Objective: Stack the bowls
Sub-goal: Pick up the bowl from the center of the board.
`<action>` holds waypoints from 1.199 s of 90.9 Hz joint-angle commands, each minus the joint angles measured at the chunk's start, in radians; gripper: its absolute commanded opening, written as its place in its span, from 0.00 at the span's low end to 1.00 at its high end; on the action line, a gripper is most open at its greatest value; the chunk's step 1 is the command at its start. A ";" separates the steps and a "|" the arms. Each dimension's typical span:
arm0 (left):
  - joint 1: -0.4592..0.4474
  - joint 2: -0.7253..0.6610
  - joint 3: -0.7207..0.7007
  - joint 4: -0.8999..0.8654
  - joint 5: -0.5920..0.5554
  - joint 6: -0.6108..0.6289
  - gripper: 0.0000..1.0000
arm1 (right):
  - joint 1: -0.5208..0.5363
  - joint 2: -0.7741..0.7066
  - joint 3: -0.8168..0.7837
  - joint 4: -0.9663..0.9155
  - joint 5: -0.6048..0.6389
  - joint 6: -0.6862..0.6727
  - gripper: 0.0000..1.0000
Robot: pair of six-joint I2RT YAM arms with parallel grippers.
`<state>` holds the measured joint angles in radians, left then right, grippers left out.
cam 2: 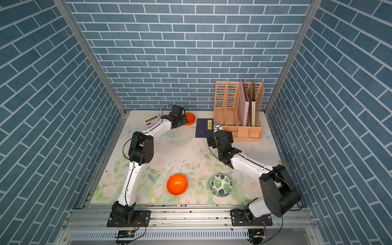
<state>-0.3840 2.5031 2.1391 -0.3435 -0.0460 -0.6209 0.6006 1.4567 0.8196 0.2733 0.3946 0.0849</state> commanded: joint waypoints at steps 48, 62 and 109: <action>0.013 0.079 0.081 -0.066 0.029 -0.001 0.38 | 0.005 0.016 -0.003 0.035 -0.018 0.038 1.00; 0.013 0.069 0.069 -0.059 0.030 -0.001 0.20 | 0.005 0.014 -0.005 0.040 -0.017 0.038 1.00; 0.013 -0.217 -0.243 -0.052 0.116 0.114 0.00 | 0.006 -0.012 -0.022 0.027 -0.022 0.046 1.00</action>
<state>-0.3752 2.4226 1.9949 -0.3733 0.0319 -0.5686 0.6006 1.4757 0.8162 0.2993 0.3729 0.1013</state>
